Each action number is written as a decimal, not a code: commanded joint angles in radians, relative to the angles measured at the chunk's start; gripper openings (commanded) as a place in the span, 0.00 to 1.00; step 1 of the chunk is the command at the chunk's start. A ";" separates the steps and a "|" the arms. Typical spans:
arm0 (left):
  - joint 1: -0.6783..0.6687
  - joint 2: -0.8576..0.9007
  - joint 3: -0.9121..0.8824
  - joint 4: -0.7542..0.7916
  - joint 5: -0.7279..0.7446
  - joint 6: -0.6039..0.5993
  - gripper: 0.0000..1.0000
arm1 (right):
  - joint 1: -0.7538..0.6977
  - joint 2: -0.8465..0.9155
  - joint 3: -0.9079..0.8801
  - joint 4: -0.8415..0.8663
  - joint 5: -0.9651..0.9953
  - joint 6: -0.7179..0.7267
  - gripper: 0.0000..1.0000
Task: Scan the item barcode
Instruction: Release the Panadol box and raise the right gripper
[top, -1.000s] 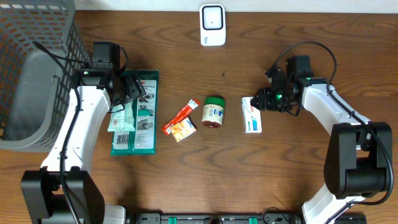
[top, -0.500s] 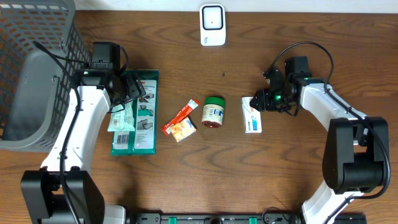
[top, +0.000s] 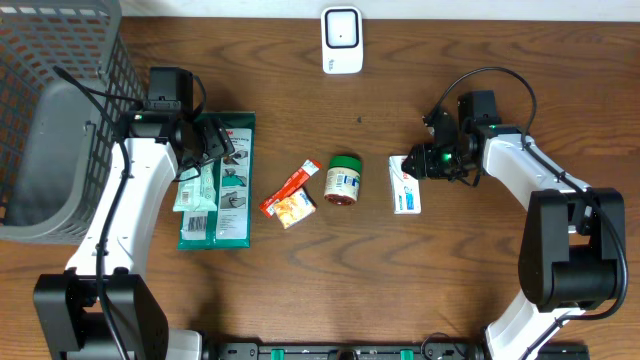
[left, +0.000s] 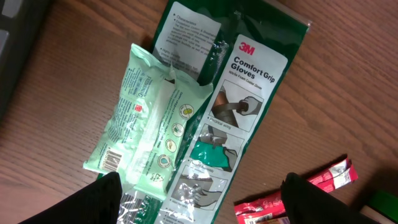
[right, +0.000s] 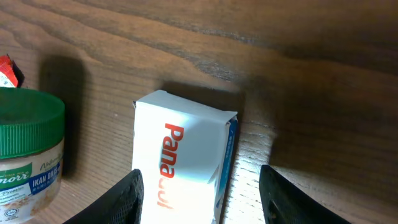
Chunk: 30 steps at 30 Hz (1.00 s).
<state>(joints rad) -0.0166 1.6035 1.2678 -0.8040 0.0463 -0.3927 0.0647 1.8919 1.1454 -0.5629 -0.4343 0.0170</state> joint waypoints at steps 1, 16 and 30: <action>0.003 -0.011 0.014 -0.002 -0.008 -0.001 0.83 | -0.005 0.008 0.003 -0.009 -0.005 -0.015 0.55; 0.003 -0.011 0.014 -0.002 -0.008 -0.002 0.83 | -0.004 0.008 0.002 -0.010 0.011 -0.014 0.53; 0.003 -0.011 0.014 0.080 -0.012 -0.002 0.83 | -0.093 -0.008 0.035 -0.097 -0.096 0.004 0.53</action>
<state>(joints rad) -0.0166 1.6035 1.2678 -0.7967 0.0463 -0.3927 0.0181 1.8919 1.1515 -0.6945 -0.4908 0.0181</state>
